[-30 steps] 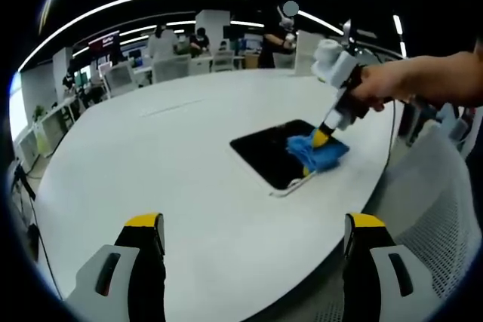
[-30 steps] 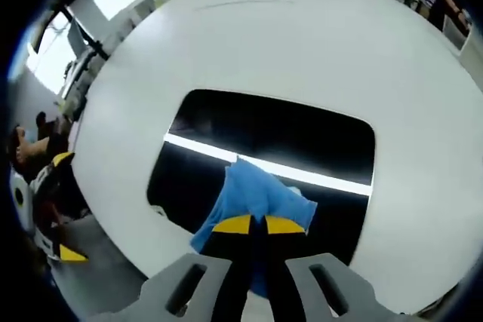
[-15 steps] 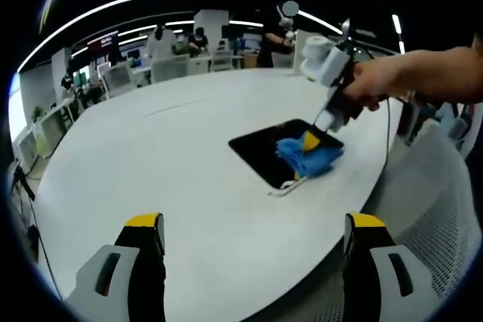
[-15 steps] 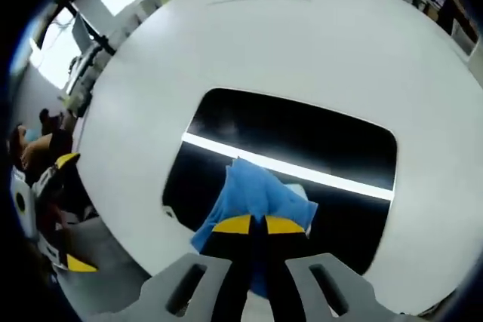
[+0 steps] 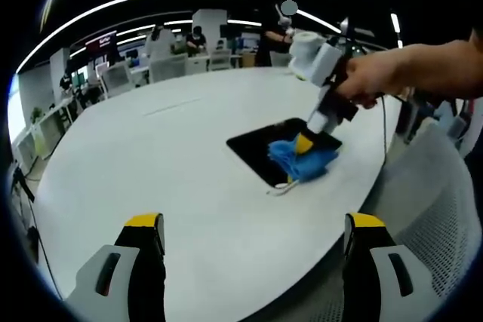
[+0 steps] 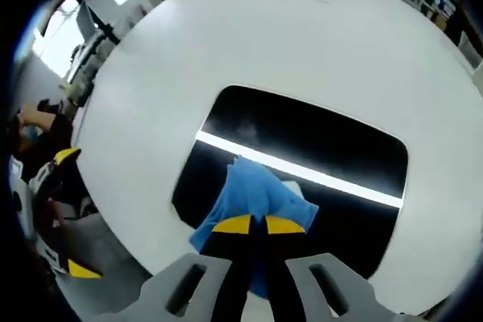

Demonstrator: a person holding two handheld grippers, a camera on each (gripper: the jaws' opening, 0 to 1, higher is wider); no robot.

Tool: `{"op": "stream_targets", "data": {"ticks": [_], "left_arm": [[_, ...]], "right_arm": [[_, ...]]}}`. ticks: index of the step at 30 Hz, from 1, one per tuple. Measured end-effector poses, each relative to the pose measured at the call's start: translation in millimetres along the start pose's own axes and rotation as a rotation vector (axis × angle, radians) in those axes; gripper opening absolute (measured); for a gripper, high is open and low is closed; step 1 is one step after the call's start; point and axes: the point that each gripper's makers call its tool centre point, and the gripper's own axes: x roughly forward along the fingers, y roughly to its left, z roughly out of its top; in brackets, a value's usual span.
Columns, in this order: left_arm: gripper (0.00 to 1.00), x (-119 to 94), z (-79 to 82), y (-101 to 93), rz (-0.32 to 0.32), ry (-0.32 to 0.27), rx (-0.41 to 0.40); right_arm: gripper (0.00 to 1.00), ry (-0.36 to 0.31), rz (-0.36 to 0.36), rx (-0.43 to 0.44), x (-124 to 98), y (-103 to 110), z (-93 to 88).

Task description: Wipe the mirror surface with the cleaning cloth until all visible marks leave the cleaned area.

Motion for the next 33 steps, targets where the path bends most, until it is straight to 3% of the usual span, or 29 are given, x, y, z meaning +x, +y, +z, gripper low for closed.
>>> {"op": "stream_targets", "data": {"ticks": [33], "left_arm": [[0.99,0.1,0.9,0.2,0.004,-0.007,-0.005]], "right_arm": [[0.00,-0.021,0.129,0.040,11.9,52.4,17.8]]}}
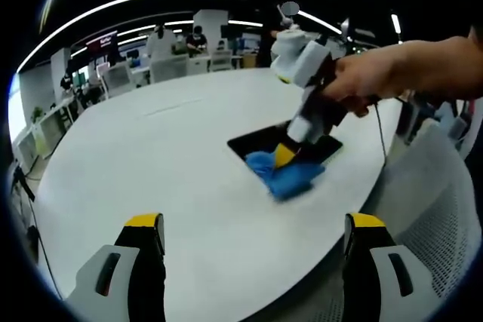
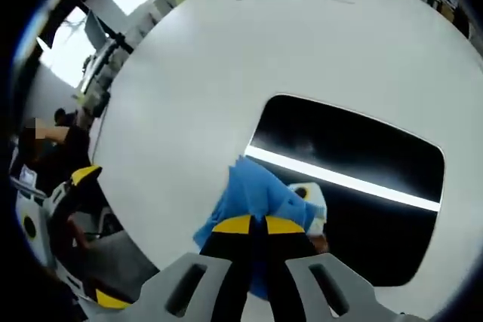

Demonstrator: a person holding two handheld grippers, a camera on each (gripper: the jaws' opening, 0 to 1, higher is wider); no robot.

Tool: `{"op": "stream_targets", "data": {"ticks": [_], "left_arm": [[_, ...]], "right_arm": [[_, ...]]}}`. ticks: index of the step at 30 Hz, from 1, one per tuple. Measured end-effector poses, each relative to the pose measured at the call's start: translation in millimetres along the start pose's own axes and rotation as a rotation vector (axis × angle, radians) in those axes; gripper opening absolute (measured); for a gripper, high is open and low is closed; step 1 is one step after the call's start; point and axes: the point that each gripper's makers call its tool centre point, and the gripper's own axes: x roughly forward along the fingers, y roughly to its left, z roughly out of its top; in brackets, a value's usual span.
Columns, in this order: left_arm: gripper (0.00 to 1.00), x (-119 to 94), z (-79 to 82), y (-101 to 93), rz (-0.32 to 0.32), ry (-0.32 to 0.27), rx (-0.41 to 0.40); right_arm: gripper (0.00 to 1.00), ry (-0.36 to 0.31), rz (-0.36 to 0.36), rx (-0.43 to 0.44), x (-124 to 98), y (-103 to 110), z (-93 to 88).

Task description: Wipe the mirror surface with the cleaning cloth until all visible marks leave the cleaned area.

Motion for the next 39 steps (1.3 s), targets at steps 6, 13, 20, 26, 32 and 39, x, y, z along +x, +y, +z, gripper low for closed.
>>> {"op": "stream_targets", "data": {"ticks": [6,13,20,26,32,39], "left_arm": [[0.99,0.2,0.6,0.3,0.002,-0.001,-0.001],[0.99,0.4,0.5,0.4,0.001,0.000,-0.002],[0.99,0.6,0.5,-0.6,-0.003,0.001,-0.002],[0.99,-0.1,2.0,0.3,0.003,-0.008,0.003],[0.99,0.0,1.8,1.3,0.005,-0.008,0.000],[0.99,0.0,1.7,1.3,0.005,-0.007,0.001]], "right_arm": [[0.00,0.005,-0.001,-0.009,-0.3,-1.1,-0.2],[0.00,-0.011,-0.018,-0.078,0.6,-0.3,0.1],[0.00,-0.018,-0.015,-0.038,-0.3,-0.8,0.0],[0.00,-0.020,-0.017,-0.046,0.2,-1.0,2.7],[0.00,-0.024,-0.013,-0.034,1.0,-2.6,7.5],[0.00,-0.027,-0.004,-0.020,3.9,-5.1,14.8]]}}
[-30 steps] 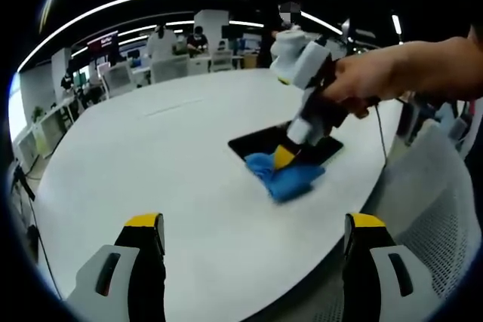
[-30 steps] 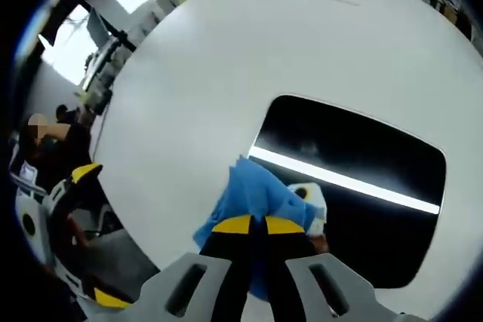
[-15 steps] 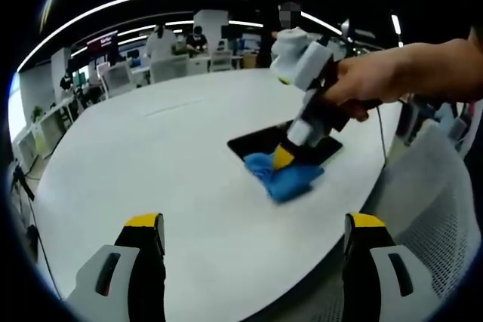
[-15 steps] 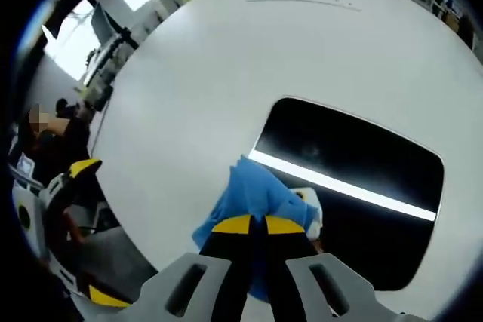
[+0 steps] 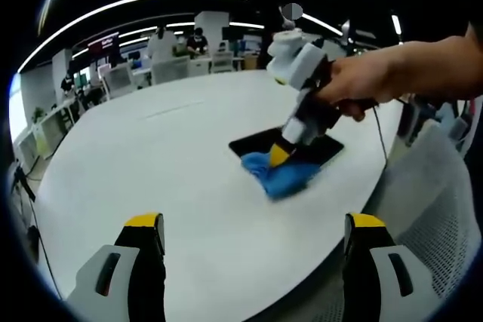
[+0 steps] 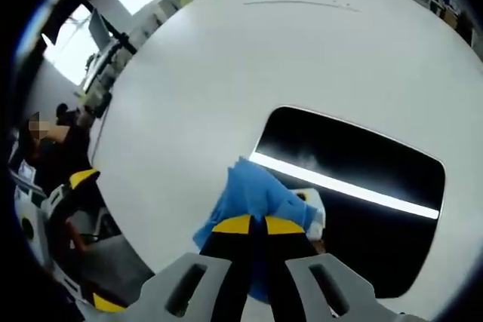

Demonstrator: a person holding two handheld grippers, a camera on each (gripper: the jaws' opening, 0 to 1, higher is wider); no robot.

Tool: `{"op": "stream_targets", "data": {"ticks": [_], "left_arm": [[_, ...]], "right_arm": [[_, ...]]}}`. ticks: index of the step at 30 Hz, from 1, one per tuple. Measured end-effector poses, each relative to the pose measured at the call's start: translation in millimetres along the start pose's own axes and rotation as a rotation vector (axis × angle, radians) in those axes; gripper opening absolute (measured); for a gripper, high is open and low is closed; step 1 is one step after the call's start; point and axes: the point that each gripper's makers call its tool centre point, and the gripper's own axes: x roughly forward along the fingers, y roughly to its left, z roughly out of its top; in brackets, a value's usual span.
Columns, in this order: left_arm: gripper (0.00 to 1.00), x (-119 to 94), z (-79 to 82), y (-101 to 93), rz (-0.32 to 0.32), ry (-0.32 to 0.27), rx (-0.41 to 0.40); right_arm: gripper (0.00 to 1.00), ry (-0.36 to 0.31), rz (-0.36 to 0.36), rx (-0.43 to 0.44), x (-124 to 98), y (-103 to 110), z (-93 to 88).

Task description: Wipe the mirror surface with the cleaning cloth until all visible marks leave the cleaned area.

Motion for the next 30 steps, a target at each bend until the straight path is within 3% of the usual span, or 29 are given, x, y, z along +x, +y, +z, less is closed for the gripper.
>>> {"op": "stream_targets", "data": {"ticks": [30], "left_arm": [[0.99,0.8,-3.0,-0.8,-0.009,0.016,0.000]], "right_arm": [[0.00,-0.021,-0.002,-0.012,8.2,-15.8,36.0]]}}
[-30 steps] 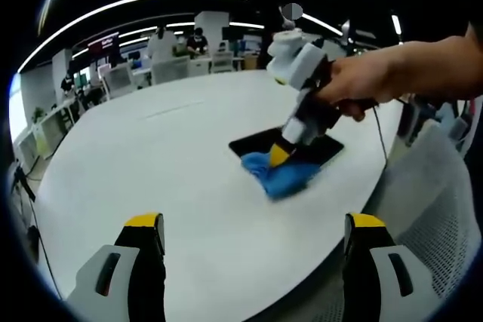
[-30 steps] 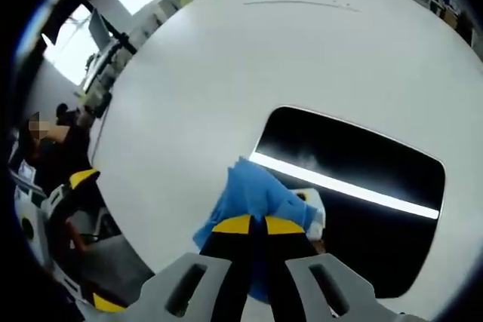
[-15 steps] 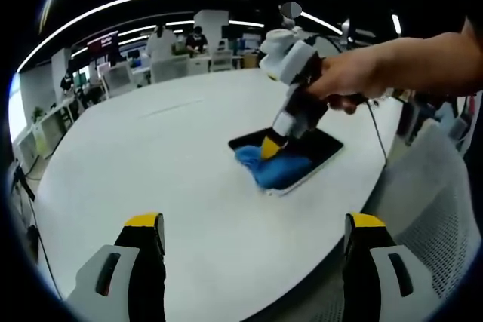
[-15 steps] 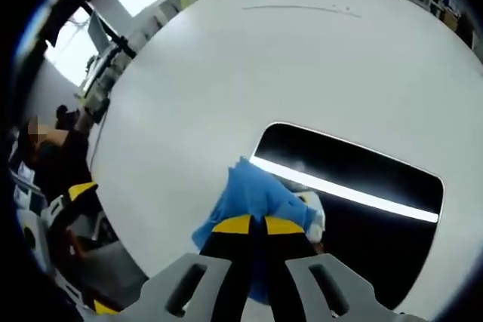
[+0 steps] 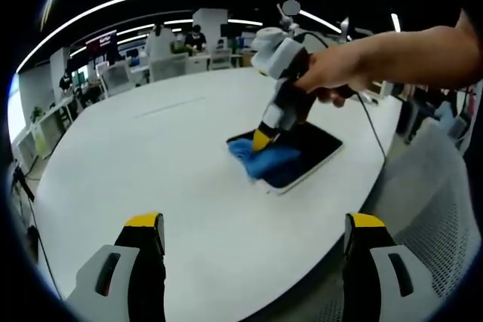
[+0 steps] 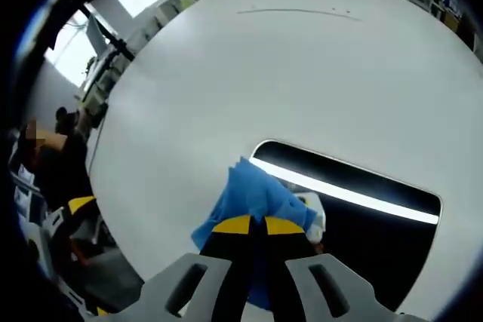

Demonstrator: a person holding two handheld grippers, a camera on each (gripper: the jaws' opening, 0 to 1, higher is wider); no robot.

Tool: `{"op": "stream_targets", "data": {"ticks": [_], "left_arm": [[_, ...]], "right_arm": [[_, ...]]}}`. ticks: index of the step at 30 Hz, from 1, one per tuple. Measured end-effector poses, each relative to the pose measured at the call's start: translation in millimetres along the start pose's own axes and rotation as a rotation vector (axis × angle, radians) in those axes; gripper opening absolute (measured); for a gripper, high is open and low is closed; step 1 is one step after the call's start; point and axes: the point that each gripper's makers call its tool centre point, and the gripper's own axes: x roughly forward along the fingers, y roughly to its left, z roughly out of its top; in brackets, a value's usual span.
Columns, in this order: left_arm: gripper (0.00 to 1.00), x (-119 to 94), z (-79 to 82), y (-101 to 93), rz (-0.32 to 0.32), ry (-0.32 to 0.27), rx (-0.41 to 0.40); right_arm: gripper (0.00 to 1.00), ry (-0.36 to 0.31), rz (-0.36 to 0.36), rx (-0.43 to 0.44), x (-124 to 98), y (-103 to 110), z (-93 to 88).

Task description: Wipe the mirror surface with the cleaning cloth until all visible marks leave the cleaned area.

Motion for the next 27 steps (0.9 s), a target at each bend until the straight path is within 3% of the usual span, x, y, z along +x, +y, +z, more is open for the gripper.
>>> {"op": "stream_targets", "data": {"ticks": [27], "left_arm": [[0.99,0.7,1.8,-3.3,-0.020,-0.005,-0.035]], "right_arm": [[0.00,0.001,-0.033,-0.018,9.0,-13.8,37.2]]}}
